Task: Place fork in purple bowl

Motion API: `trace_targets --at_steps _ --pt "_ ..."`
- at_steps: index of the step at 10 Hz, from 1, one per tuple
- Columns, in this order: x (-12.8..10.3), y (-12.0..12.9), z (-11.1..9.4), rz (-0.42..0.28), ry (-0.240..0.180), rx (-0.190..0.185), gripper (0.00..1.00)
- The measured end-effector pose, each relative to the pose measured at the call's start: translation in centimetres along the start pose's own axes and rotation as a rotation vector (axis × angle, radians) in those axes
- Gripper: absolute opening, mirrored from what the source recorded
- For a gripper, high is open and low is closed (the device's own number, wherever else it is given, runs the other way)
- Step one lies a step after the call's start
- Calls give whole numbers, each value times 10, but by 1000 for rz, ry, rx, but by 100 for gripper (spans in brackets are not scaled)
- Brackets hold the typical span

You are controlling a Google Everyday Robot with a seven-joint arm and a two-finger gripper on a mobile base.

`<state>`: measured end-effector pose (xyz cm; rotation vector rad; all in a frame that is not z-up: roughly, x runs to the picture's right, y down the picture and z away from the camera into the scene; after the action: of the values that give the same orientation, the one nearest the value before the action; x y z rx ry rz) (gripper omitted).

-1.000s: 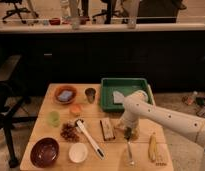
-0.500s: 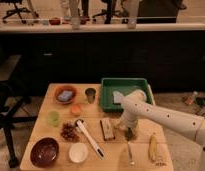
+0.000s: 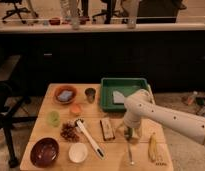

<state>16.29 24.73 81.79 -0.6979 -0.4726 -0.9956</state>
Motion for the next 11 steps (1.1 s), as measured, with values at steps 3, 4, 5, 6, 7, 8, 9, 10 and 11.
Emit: trace_targets --at_steps 3,4,5,6,7,8,9,10,11 --pt "-30 8 9 -35 -53 -19 80" --pt "-34 7 10 -44 -59 -21 80" --pt "-42 2 12 -70 -72 -24 80" --pt "-50 -6 14 -96 -82 -23 80" --pt "-53 -8 14 -108 -86 -21 80" --pt "-56 -10 16 -123 -96 -17 80" --pt "-59 -13 18 -140 -102 -10 80" --pt "-59 -14 20 -150 -104 10 80" --pt "-59 -12 22 -154 -110 35 80"
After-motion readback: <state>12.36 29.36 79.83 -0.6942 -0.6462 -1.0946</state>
